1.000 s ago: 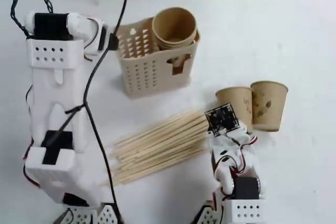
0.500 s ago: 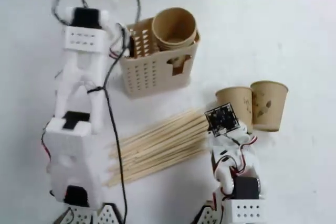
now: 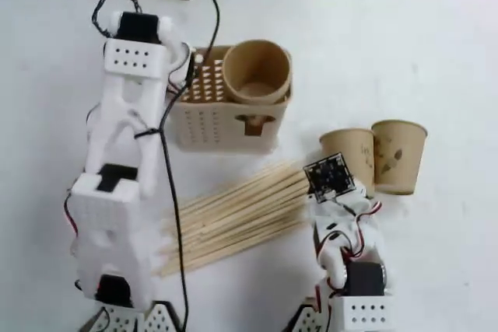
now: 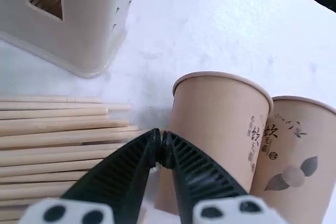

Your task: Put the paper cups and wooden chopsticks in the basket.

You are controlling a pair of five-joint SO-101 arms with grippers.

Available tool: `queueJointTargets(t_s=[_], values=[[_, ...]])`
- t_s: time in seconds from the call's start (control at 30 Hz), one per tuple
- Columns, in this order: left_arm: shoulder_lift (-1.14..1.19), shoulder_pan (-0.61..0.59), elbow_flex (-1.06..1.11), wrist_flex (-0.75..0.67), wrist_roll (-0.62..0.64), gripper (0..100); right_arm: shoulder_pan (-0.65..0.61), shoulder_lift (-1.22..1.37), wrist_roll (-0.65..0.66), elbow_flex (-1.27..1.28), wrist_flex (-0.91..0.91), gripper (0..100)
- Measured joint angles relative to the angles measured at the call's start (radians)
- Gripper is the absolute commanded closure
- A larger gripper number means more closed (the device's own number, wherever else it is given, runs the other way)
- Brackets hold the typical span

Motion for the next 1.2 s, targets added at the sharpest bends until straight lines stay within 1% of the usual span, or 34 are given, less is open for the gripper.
queueJointTargets(t_s=[0.17, 0.27, 0.47, 0.53, 0.63, 0.7, 0.8, 1.0, 1.1, 1.2], values=[[-0.140, 0.012, 0.143, 0.005, -0.018, 98, 0.000, 0.000, 0.000, 0.000, 0.000, 98.1], [-0.204, 0.012, 0.193, 0.006, -0.020, 98, 0.002, 0.000, 0.000, 0.000, 0.000, 98.1], [-0.255, 0.006, 0.256, 0.006, -0.020, 98, 0.002, 0.000, 0.000, 0.000, 0.000, 98.1], [-0.255, -0.003, 0.295, 0.003, -0.020, 93, 0.002, 0.000, 0.000, 0.000, 0.000, 98.1], [-0.255, -0.003, 0.322, 0.005, -0.020, 83, 0.002, 0.000, 0.000, 0.000, 0.000, 98.1], [-0.255, -0.002, 0.319, 0.005, -0.020, 80, 0.002, 0.000, 0.000, 0.000, 0.000, 98.1], [-0.255, -0.002, 0.256, 0.005, -0.020, 80, 0.000, 0.000, 0.000, 0.000, 0.000, 98.1], [-0.255, 0.002, -0.044, 0.006, -0.020, 80, 0.000, 0.000, 0.000, 0.000, 0.000, 98.1], [-0.256, 0.000, -0.155, 0.006, -0.021, 80, 0.002, 0.000, 0.000, 0.000, 0.000, 98.1], [-0.288, -0.037, -0.218, 0.006, -0.021, 80, 0.000, 0.000, 0.000, 0.000, 0.000, 98.1]])
